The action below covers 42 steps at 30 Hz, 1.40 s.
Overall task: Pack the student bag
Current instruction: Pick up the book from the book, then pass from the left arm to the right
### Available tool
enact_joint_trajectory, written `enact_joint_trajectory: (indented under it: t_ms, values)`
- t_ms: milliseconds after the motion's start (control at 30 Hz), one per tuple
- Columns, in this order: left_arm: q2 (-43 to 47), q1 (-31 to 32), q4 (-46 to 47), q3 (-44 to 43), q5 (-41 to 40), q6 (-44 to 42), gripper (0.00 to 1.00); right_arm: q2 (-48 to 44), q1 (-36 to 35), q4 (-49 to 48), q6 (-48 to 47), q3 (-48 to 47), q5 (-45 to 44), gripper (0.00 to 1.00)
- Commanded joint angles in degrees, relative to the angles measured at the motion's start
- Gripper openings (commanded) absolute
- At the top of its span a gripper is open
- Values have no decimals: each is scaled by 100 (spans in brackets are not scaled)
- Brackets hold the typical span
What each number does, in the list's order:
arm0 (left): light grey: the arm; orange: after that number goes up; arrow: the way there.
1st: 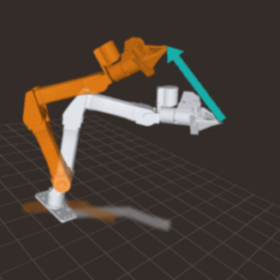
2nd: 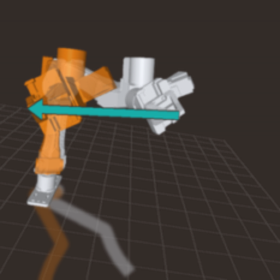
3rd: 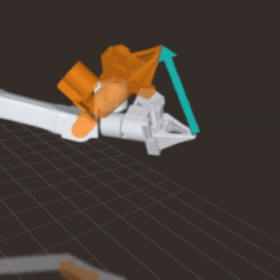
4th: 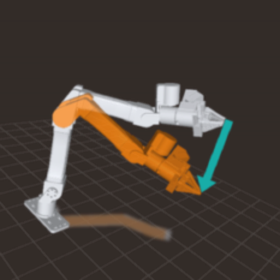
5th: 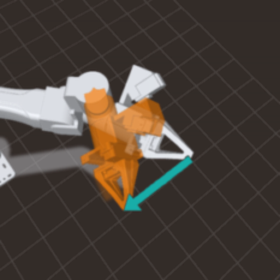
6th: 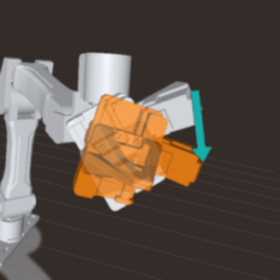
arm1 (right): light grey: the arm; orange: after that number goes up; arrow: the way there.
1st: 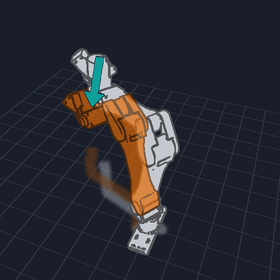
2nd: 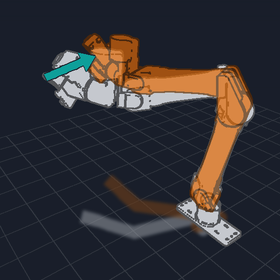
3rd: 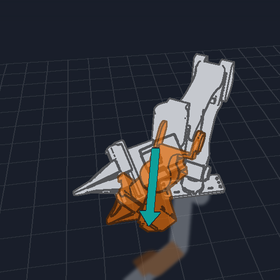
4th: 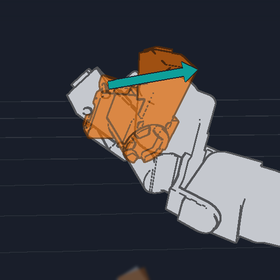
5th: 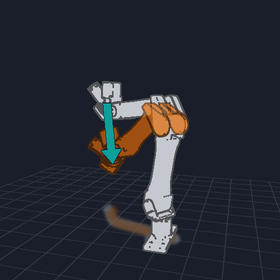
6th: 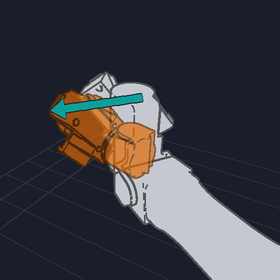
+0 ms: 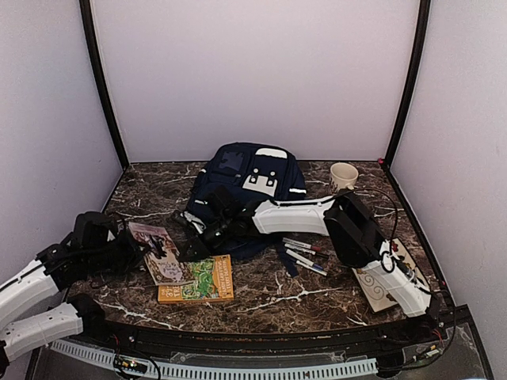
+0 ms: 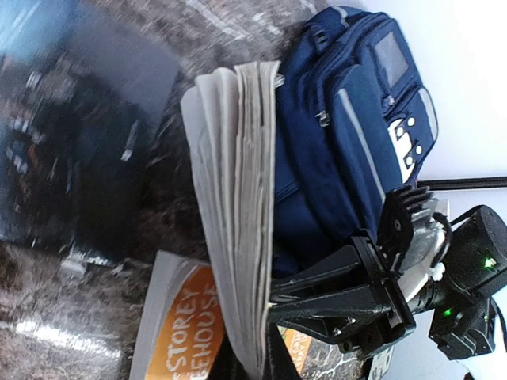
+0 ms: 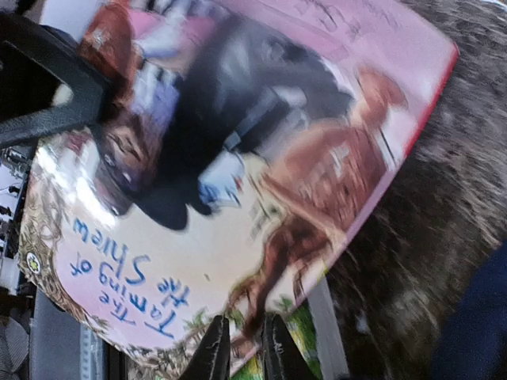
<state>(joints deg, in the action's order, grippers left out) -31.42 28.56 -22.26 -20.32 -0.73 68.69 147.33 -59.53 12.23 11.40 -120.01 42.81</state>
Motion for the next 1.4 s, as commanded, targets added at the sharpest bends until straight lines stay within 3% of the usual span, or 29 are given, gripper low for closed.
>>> enact_joint_trajectory:
  t_ms: [0,133,267,567,700,833,967,1133,1233,1367]
  values:
    - [-984,-3,705,-1342,-245,-1301,0,-1227,862,-60,476,321,402,23]
    - [-1980,-2,996,-2259,-122,-1963,0,-2220,1518,-265,-167,1095,739,40]
    - [-2810,-2,1970,-2892,377,-2781,0,-2991,2109,181,-878,1819,809,49]
    - [-4271,6,3753,-3967,2917,-3650,0,-3910,2726,1086,-1533,2440,655,63]
    - [-4493,6,3904,-4179,3351,-3891,0,-4005,2727,1136,-1419,2517,807,65]
    - [-4671,9,4482,-4067,3767,-3524,0,-3979,2728,681,-947,2726,1352,66]
    - [-4748,8,5066,-3743,3803,-3143,0,-3967,2712,-513,100,3068,1814,73]
    - [-4836,5,5423,-3542,3806,-2888,0,-4100,2650,-3011,1955,3951,2166,72]
    - [-4877,10,5506,-3516,3877,-2812,0,-4018,2576,-3137,2138,3894,2236,65]
    - [-4970,10,5700,-3443,3939,-2630,0,-3967,2513,-3128,2192,3805,2236,43]
